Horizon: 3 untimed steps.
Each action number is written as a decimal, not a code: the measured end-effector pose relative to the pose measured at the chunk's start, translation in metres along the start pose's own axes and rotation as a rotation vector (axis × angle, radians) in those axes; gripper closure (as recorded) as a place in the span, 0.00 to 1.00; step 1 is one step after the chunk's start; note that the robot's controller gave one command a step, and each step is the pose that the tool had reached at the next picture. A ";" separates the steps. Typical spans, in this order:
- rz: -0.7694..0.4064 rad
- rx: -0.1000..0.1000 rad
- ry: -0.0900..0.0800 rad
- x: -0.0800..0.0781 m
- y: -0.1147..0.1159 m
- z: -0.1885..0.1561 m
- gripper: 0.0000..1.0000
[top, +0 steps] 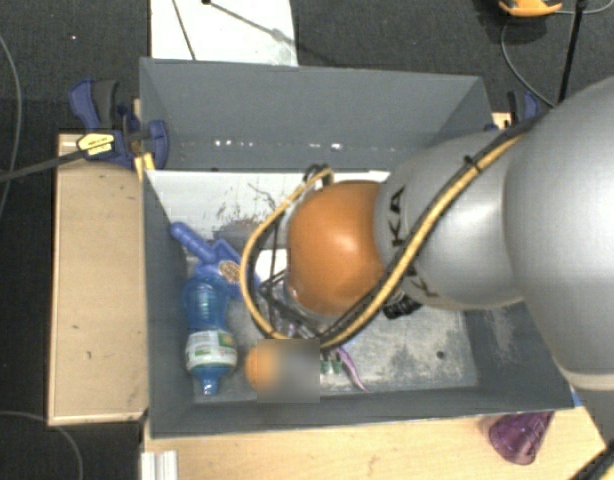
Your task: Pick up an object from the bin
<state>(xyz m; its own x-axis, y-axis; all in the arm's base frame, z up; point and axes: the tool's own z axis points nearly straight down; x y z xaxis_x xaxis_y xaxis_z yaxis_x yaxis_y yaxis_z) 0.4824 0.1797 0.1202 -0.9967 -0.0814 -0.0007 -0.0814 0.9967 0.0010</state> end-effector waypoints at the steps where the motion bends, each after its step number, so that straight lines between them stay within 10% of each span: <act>1: -0.158 -0.001 0.000 0.003 -0.001 0.012 0.00; 2: -0.096 -0.001 0.000 -0.019 -0.009 0.047 1.00; 3: -0.090 -0.001 0.001 -0.019 -0.009 0.047 1.00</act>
Offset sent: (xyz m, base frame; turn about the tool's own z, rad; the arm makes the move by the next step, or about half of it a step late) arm 0.0197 -0.0075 -0.0477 -0.0988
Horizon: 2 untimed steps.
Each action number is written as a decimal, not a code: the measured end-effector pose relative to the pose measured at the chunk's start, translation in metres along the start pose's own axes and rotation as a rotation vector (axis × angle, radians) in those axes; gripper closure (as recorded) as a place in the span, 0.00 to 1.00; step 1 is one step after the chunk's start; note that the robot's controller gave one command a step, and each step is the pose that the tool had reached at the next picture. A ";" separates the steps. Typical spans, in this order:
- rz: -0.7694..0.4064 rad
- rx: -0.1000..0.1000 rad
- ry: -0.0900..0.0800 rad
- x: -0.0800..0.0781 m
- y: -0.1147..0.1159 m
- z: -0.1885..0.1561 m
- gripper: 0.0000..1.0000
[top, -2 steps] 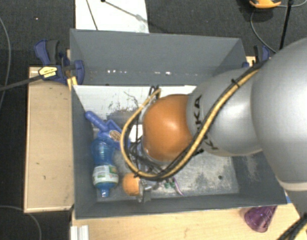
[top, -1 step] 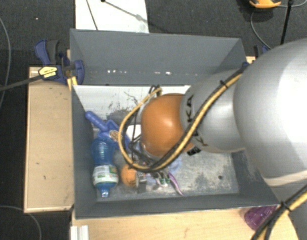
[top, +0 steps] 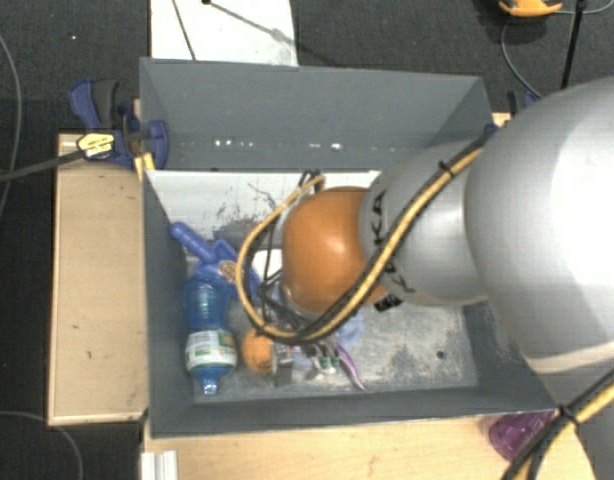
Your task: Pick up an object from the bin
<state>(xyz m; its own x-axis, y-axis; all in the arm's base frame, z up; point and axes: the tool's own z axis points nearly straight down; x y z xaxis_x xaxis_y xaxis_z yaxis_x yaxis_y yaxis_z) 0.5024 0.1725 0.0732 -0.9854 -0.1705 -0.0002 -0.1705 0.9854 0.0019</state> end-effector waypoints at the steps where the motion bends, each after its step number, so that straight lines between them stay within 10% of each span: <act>1: 0.002 0.000 0.000 0.000 0.000 0.000 1.00; 2: 0.000 -0.001 -0.008 -0.011 -0.001 -0.165 1.00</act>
Offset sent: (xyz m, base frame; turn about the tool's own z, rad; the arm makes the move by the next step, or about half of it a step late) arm 0.0087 -0.0003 0.1624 -0.0102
